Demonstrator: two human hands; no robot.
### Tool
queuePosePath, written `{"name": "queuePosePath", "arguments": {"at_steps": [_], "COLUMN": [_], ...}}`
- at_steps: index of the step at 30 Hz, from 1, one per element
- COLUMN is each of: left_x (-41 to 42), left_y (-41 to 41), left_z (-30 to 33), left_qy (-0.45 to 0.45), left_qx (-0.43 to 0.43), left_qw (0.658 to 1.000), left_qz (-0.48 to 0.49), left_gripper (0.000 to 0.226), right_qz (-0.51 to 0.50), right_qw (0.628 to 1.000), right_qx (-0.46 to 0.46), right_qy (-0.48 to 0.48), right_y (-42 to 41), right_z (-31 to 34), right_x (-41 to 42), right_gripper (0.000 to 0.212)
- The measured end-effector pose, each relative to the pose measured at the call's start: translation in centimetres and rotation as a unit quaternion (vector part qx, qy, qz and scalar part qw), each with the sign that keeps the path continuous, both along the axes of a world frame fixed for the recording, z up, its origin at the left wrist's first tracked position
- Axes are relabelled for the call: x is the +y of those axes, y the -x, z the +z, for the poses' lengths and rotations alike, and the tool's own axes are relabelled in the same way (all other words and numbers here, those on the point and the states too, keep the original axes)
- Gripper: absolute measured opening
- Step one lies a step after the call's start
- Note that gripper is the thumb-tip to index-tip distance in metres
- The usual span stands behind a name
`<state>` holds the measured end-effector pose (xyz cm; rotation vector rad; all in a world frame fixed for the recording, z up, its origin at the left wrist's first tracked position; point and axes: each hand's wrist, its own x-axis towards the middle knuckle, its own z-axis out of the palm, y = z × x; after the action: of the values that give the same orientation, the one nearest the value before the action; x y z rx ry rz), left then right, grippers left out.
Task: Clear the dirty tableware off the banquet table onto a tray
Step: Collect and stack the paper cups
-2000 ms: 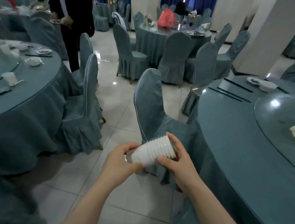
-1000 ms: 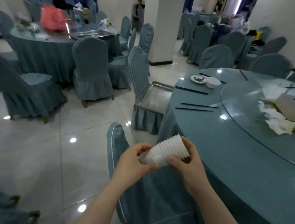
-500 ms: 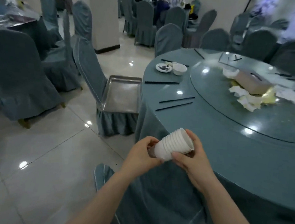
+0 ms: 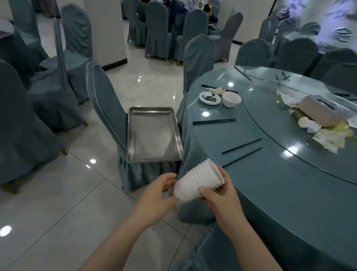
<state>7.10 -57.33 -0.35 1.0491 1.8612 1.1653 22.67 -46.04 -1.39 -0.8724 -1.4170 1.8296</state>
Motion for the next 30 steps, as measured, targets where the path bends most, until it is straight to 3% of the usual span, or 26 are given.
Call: {"name": "queuePosePath", "arguments": {"at_steps": [6,14,23,30], "left_x": [4.1,15.9,29.7,41.2], "left_y": [8.5,18.7,23.1,26.7], "left_z": [-0.3,-2.2,-2.0,-3.3], "left_qy": [0.019,0.045,0.054,0.055], "left_qx": [0.005,-0.002,-0.055,-0.074], "left_qw": [1.000,0.998,0.988,0.978], "left_qz": [0.000,-0.035,-0.132,-0.186], "left_gripper": [0.057,0.054,0.048,0.041], "right_qz": [-0.007,-0.059,-0.170,-0.327], "right_qw": [1.000,0.998,0.984,0.942], "right_qx": [-0.009,0.014,-0.002,-0.059], "right_qy": [-0.012,0.030,0.056,0.047], "right_y": [8.5,18.1,20.7,21.8], "right_z": [-1.0,-3.5,-4.0,-4.5], "right_x": [4.0,14.1,24.6,33.0], "right_gripper": [0.072,0.064,0.053,0.056]}}
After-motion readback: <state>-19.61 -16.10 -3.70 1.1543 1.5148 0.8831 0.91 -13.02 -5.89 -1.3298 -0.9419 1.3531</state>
